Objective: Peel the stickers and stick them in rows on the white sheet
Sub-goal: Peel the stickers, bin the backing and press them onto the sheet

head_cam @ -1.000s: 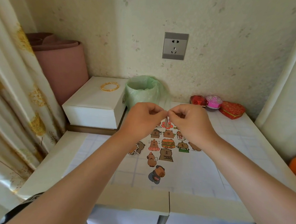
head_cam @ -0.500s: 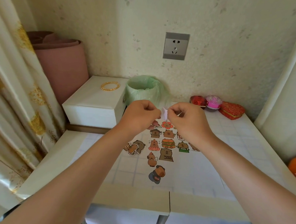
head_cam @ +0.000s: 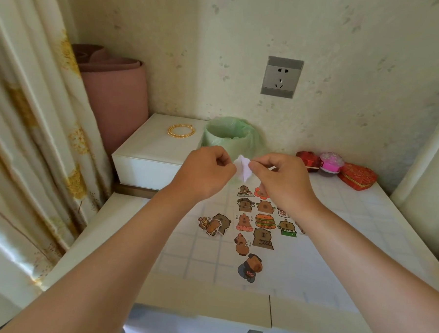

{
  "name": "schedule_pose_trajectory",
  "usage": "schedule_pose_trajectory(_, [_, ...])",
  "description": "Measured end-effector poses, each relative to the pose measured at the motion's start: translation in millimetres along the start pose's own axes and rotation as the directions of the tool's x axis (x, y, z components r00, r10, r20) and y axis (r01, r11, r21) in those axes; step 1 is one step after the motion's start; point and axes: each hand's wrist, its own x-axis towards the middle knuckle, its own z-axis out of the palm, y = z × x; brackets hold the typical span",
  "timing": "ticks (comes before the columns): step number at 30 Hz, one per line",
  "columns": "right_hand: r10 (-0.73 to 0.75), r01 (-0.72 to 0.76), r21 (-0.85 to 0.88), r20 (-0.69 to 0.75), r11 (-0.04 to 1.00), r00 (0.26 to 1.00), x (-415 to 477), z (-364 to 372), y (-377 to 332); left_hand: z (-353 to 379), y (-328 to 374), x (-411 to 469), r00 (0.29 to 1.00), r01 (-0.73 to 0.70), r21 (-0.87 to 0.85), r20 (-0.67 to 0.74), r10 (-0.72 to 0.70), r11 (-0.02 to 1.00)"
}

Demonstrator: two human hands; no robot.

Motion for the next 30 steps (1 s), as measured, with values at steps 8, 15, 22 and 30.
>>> schedule_pose_trajectory(8, [-0.035, 0.036, 0.003, -0.149, 0.999, 0.988, 48, 24, -12, -38, -22, 10, 0.994, 0.089, 0.003, -0.059, -0.089, 0.996])
schedule_pose_trajectory(15, [-0.147, 0.086, -0.316, -0.174, 0.945, 0.974, 112, 49, -23, -57, -40, 16, 0.990, 0.132, -0.030, -0.044, -0.133, 0.991])
schedule_pose_trajectory(22, [-0.043, 0.043, -0.568, 0.013, 0.822, 0.999, 139, 69, -5, -60, -44, 16, 0.991, 0.126, -0.027, -0.038, -0.126, 0.992])
schedule_pose_trajectory(30, [-0.322, 0.301, -0.419, 0.021, 0.857, 0.946, 87, 66, -13, -52, -38, 16, 0.987, 0.149, -0.064, -0.056, -0.153, 0.987])
